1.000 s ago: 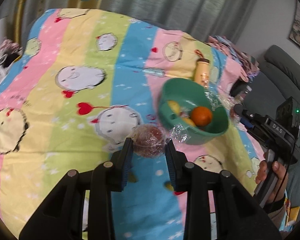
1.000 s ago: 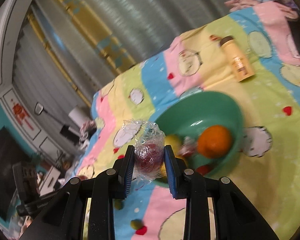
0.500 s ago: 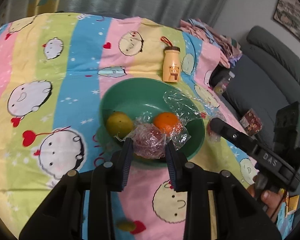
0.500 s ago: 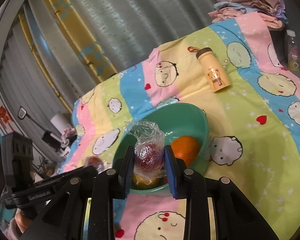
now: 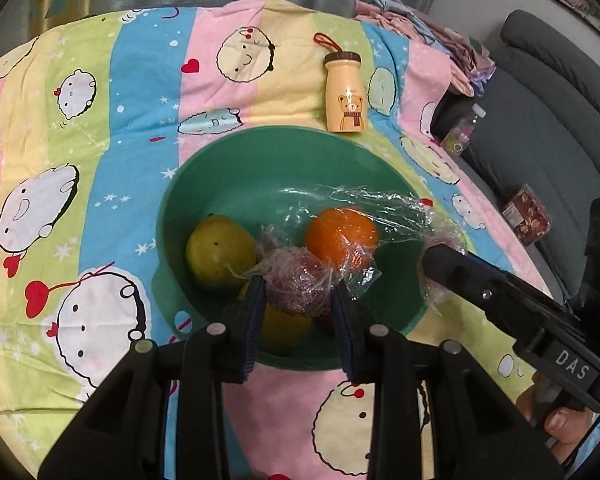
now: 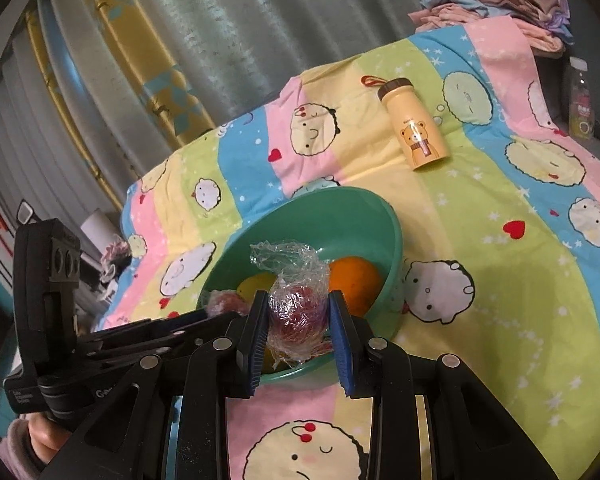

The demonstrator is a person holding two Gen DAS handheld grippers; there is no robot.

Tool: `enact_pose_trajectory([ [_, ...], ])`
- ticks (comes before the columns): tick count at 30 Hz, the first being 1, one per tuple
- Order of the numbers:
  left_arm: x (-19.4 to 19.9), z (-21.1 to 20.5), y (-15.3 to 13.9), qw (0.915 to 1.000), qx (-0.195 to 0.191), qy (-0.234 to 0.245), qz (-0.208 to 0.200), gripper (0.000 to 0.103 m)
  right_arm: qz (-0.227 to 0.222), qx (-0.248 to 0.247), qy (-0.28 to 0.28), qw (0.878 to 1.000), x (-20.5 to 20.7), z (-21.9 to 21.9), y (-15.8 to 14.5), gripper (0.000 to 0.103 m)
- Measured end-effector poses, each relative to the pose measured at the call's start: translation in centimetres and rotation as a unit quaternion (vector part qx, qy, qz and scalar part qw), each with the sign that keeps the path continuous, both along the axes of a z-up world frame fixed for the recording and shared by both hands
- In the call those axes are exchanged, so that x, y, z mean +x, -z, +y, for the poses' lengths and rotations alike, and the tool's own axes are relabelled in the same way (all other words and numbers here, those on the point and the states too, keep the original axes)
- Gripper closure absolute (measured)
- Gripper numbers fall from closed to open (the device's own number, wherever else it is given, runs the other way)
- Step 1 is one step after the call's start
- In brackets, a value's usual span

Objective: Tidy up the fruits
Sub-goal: 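Open both grippers to drop the candies into the basin, then move both grippers back to the small green limes on the sheet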

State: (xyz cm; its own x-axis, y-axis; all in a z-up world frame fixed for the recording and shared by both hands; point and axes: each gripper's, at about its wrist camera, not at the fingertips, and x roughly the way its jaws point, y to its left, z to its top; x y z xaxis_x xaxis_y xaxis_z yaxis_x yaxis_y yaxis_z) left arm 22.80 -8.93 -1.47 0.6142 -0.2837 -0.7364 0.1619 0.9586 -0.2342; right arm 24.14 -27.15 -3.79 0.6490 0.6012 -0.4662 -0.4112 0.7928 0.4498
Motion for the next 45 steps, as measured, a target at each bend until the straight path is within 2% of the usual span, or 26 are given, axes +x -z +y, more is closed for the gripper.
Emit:
enact_pose_trajectory([
  [13, 0.6, -0.7, 0.7, 0.9994, 0.034, 0.001, 0.007, 0.071, 0.003, -0.011, 0.0, 1.0, 0.0, 0.6, 0.3, 0.071],
  [25, 0.5, -0.8, 0.8, 0.9989, 0.047, -0.005, 0.001, 0.069, 0.009, -0.019, 0.015, 1.0, 0.1, 0.3, 0.2, 0.071],
  [27, 0.5, -0.7, 0.6, 0.9988, 0.049, -0.007, -0.003, 0.06, 0.011, -0.015, 0.017, 1.0, 0.2, 0.2, 0.2, 0.064],
  [29, 0.3, -0.5, 0.3, 0.9988, 0.048, -0.011, -0.009, 0.05, 0.012, -0.01, 0.024, 1.0, 0.1, 0.1, 0.2, 0.05],
  [30, 0.3, -0.3, 0.2, 0.9987, 0.048, -0.015, -0.011, 0.047, 0.012, -0.006, 0.026, 1.0, 0.1, -0.1, 0.1, 0.048],
  [32, 0.1, 0.3, -0.3, 0.9987, 0.044, -0.023, -0.015, 0.045, 0.01, 0.005, 0.026, 1.0, 0.0, -0.4, 0.0, 0.048],
  [36, -0.7, 2.1, -1.4, 0.998, 0.035, -0.045, -0.028, 0.033, 0.006, 0.029, 0.037, 0.999, -0.2, -1.4, -0.5, 0.047],
  [45, -4.2, 7.3, -2.8, 0.9928, 0.007, -0.112, -0.041, 0.024, -0.003, 0.034, 0.037, 0.999, -0.6, -1.6, -1.3, 0.047],
])
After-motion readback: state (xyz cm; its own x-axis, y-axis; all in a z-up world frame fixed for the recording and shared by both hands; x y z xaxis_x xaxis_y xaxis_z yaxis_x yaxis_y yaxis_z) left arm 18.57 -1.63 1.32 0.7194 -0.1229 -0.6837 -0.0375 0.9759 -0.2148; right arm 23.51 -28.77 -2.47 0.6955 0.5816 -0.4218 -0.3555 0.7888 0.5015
